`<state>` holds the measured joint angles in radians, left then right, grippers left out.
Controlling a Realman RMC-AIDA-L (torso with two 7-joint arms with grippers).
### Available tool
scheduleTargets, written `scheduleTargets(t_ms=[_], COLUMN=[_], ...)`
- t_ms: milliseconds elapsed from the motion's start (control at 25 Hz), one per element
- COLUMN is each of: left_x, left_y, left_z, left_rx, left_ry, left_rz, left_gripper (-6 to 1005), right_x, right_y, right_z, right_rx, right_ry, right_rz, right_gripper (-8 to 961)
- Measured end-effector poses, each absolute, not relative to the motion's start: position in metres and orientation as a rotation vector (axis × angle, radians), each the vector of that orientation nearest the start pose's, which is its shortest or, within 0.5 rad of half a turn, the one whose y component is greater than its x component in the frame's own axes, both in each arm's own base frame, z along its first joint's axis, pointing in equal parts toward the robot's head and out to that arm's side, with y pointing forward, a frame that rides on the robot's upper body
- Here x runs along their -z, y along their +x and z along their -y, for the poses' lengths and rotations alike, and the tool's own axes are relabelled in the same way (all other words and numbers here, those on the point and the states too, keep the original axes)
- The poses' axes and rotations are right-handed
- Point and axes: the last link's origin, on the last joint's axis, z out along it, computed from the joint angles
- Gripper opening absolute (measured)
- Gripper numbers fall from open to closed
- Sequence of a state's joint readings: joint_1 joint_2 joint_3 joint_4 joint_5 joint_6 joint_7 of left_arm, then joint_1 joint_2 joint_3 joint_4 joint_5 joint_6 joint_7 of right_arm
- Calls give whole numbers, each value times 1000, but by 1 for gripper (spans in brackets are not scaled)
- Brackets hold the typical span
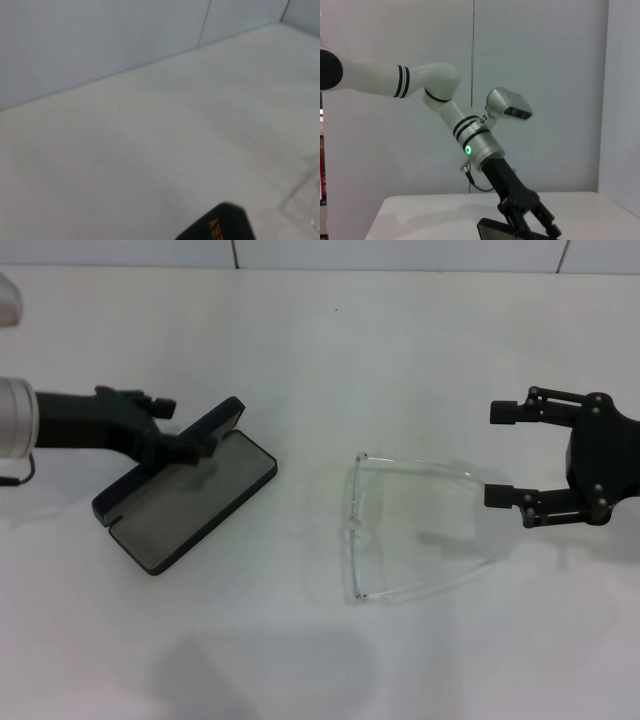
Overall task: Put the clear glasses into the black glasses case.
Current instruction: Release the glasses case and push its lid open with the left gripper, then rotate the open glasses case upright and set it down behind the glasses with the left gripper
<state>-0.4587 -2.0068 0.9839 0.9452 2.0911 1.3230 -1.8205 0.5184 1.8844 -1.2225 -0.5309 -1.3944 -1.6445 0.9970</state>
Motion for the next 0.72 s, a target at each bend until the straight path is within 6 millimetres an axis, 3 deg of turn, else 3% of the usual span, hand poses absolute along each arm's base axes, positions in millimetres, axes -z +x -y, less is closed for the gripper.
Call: scheduleTargets(t_ms=[360,560,680,720], left_x=[-26,-27,-27,-27], left_y=[-280,-277,-275,-274], left_z=[-356,-359,-361,-362], left_rx=[149,149,139,137], left_ry=[-2593,-2598,-2602,-2604], left_rz=[843,824,800,793], left_gripper=[890,718,480,464], right_x=[-24,-23,-22,-21], right_y=[231,232,234,235], right_z=[-324,-321,-319,-318], right_rx=[-922,-927,-916,-912], right_ry=[-2814,-2817,-2828,-2838], right_rz=[54,53,54,56], right_gripper=[854,853,853,853])
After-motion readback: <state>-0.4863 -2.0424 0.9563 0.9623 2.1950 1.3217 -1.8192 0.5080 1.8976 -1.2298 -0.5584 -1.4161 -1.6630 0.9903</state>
